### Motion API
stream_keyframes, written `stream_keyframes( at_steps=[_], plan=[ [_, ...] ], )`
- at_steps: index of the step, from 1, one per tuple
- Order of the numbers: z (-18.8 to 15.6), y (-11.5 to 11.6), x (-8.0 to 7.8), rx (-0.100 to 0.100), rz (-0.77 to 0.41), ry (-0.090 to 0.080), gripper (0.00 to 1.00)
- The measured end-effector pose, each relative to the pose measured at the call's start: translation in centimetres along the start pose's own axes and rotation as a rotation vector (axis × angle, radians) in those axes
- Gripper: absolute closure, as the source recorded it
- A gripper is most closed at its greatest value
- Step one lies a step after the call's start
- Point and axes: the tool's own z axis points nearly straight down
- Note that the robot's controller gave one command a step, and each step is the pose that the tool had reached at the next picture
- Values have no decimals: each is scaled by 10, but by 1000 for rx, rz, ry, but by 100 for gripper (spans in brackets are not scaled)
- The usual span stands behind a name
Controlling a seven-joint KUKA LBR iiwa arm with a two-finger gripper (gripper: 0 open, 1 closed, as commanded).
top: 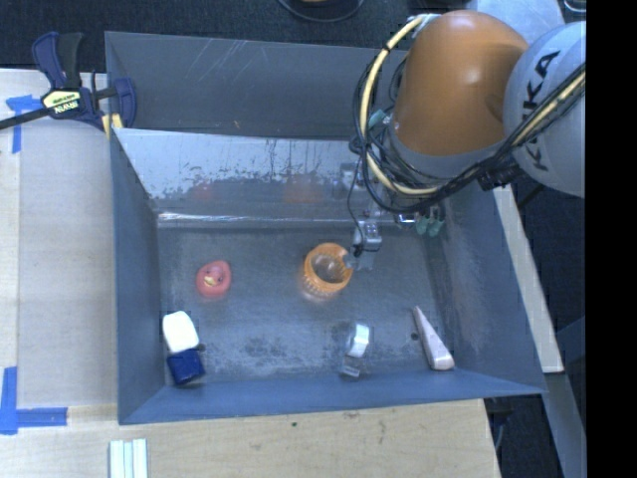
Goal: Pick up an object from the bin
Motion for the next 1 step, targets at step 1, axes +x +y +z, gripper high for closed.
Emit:
stream_keyframes(
  at_steps=[1],
  plan=[
    [-5, 0, -1, 0, 1, -9, 0]
  ],
)
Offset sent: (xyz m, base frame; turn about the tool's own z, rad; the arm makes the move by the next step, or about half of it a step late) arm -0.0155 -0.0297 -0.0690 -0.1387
